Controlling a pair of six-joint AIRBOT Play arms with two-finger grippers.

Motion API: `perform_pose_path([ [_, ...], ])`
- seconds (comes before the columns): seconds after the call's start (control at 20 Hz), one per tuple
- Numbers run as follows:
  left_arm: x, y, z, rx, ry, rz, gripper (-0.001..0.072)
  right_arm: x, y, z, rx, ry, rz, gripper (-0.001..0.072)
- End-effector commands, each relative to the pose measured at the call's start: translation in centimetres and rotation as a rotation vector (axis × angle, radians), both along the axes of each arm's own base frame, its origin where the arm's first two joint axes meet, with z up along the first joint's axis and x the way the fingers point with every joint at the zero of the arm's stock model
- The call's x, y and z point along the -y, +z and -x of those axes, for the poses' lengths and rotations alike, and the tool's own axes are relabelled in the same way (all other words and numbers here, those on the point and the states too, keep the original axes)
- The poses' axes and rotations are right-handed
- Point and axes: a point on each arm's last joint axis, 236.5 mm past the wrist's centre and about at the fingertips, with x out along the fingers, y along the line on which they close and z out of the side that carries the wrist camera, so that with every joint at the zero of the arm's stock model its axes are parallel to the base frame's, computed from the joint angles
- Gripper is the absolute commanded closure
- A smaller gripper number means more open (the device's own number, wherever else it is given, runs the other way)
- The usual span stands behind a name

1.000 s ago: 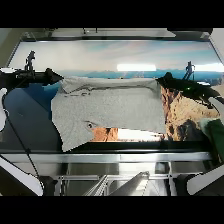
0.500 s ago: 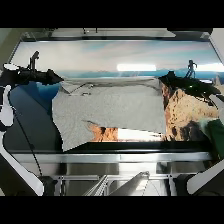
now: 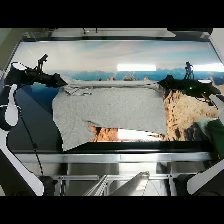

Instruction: Fold the shirts.

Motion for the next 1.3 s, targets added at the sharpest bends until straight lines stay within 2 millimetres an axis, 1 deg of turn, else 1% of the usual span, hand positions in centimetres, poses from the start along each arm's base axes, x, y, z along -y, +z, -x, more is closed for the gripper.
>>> perform_pose_path([
  [0.0,-0.2,-1.1,0.3,-0.008,-0.027,-0.074,0.0697,0.1,-0.2,-0.2,0.005,-0.006,0.022,0.0697],
  [0.1,-0.3,-1.4,0.6,-0.021,-0.031,-0.088,0.0697,0.1,-0.2,-0.2,0.034,0.021,0.05,0.0696],
  [0.15,-0.2,-1.4,0.8,-0.031,-0.036,-0.084,0.0648,0.1,-0.2,-0.2,0.053,0.037,0.069,0.0678],
  [0.2,-0.2,-1.4,1.1,-0.05,-0.032,-0.079,0.0413,0.2,-0.1,-0.2,0.057,0.037,0.071,0.0447],
  [0.25,-0.6,-1.2,1.3,-0.068,-0.019,-0.071,0.021,0.4,0.3,-0.1,0.063,0.039,0.07,0.019],
  [0.3,-1.0,-0.7,1.5,-0.088,-0.004,-0.06,-0.0007,0.7,1.1,0.2,0.071,0.054,0.077,0.0179],
  [0.4,-2.4,1.3,2.0,-0.124,0.011,-0.037,-0.0001,2.2,2.8,1.3,0.085,0.094,0.138,0.0183],
  [0.5,-3.8,3.6,3.3,-0.175,0.012,-0.018,-0.0001,4.2,4.9,3.3,0.054,0.122,0.209,0.0184],
  [0.6,-5.1,5.4,5.6,-0.246,0.029,0.003,-0.0001,5.9,6.3,6.8,-0.059,0.155,0.264,0.0187],
  [0.65,-5.7,6.0,6.9,-0.27,0.042,0.014,-0.0001,6.4,6.3,9.2,-0.135,0.189,0.285,0.0249],
  [0.7,-6.1,6.4,8.1,-0.296,0.054,0.025,0.0,6.3,5.8,11.7,-0.221,0.218,0.278,0.0287],
  [0.75,-6.4,6.4,9.9,-0.339,0.066,0.044,0.0,5.8,4.7,14.5,-0.311,0.253,0.259,0.0285],
  [0.8,-6.4,6.2,12.2,-0.4,0.074,0.069,0.0,4.7,3.5,17.2,-0.389,0.278,0.213,0.0282],
  [0.85,-6.2,5.8,14.6,-0.458,0.088,0.098,0.0,3.5,1.9,20.0,-0.458,0.293,0.17,0.0282],
  [0.9,-5.8,5.2,16.7,-0.495,0.102,0.119,0.0001,2.4,0.3,22.2,-0.51,0.287,0.138,0.0282],
  [1.0,-4.9,3.2,20.1,-0.522,0.158,0.135,0.0001,0.9,-2.9,26.0,-0.6,0.263,0.098,0.0282],
  [1.1,-3.9,1.4,23.2,-0.55,0.186,0.147,0.0001,-0.1,-5.0,28.8,-0.668,0.251,0.074,0.0282],
  [1.15,-3.4,0.9,24.4,-0.565,0.185,0.154,0.0001,-0.6,-5.7,29.8,-0.693,0.249,0.064,0.0282],
  [1.2,-2.9,0.5,25.4,-0.577,0.176,0.16,0.0001,-1.2,-6.1,30.6,-0.708,0.254,0.052,0.0282],
  [1.25,-2.5,0.1,26.0,-0.587,0.181,0.163,0.0001,-2.0,-6.2,30.7,-0.694,0.261,0.037,0.0282],
])
